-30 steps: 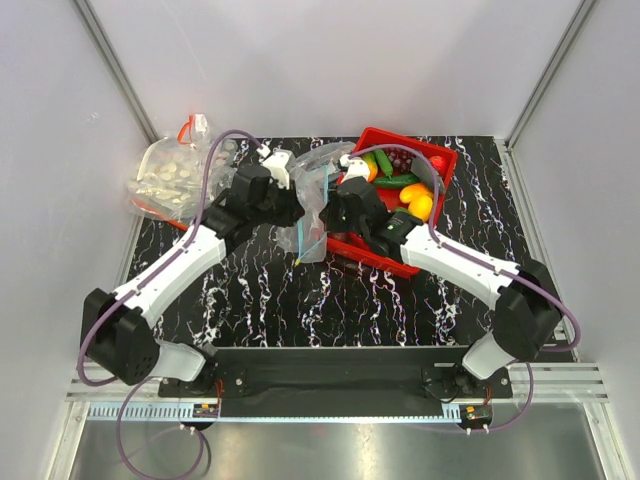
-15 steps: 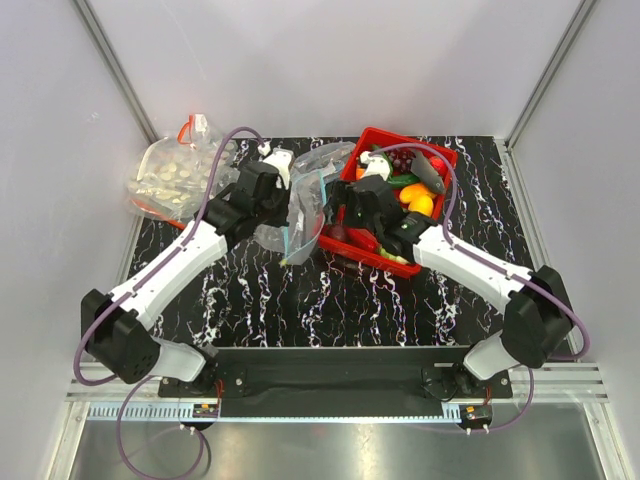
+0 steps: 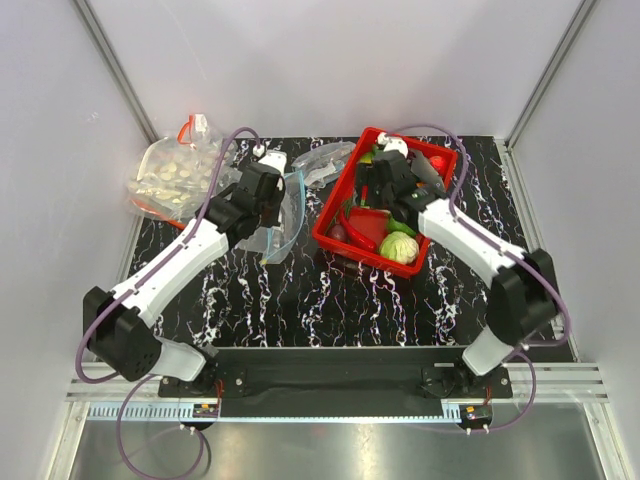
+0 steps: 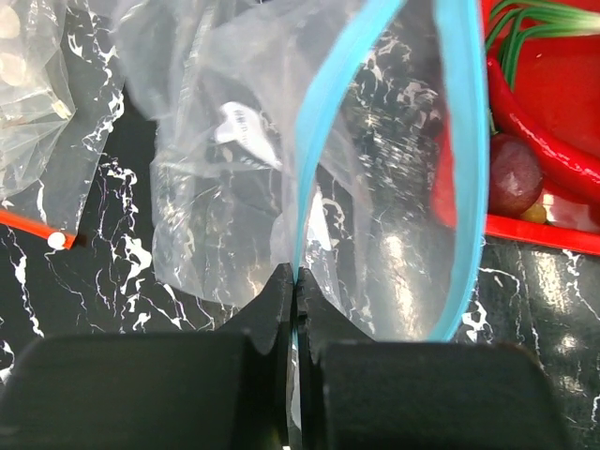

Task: Place the food in the zip-top bag and seal the zipper
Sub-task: Pick up the zipper food storage bag at the center of the board, then pick up the fake vegetable from the bin.

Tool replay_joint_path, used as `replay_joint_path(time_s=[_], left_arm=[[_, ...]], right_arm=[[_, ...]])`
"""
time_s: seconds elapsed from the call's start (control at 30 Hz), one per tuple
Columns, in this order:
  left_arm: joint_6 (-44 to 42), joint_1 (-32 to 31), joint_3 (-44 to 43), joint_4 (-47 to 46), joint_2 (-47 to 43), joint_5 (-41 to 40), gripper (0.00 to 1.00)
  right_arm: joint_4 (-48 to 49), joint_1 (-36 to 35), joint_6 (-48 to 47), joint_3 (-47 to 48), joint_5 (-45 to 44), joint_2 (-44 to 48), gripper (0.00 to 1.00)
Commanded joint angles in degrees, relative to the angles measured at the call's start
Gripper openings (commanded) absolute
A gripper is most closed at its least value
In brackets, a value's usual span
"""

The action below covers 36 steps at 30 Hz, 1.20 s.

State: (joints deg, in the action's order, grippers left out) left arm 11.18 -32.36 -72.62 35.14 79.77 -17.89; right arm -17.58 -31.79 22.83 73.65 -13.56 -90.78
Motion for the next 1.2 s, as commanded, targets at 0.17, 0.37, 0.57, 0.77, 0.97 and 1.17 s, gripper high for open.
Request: replay_joint_path(time_s=[0.17,0.37,0.57,0.77,0.97,1.17], left_arm=[[-1.9,-0.1,-2.0,-1.1,1.4,-2.3,0.00],[-1.8,-0.1,-2.3,-1.1,1.3,-1.0,0.00],[-1.7,-0.1,-1.6,-1.7,0.7,-0.8,0.00],[-1.8,-0.1,-1.8,-2.1,1.5,1.0,0.00],[-1.9,-0.3,-1.7,-2.4,1.4,2.1,0.00],[-3.7,-1.8,-1.5,-3.7,1.2,2.1,0.00]], right_arm=[[-10.1,2.6,-28.6,18.4,-0.4,-21.0,0.74],[-12.4,4.6,-38.6,26.0,4.8,-31.0,0.82],[-9.8,6.4,-39.5,28.0,3.8,-36.0,0.88],[-12.0,6.8,-37.2,31.6,4.8,-41.9,0.42],[-1.4,6.8,-34.1,21.0,9.2,-30.9,0.04],[8.7,6.4,-28.4,8.7,6.6,-13.8,0.00]])
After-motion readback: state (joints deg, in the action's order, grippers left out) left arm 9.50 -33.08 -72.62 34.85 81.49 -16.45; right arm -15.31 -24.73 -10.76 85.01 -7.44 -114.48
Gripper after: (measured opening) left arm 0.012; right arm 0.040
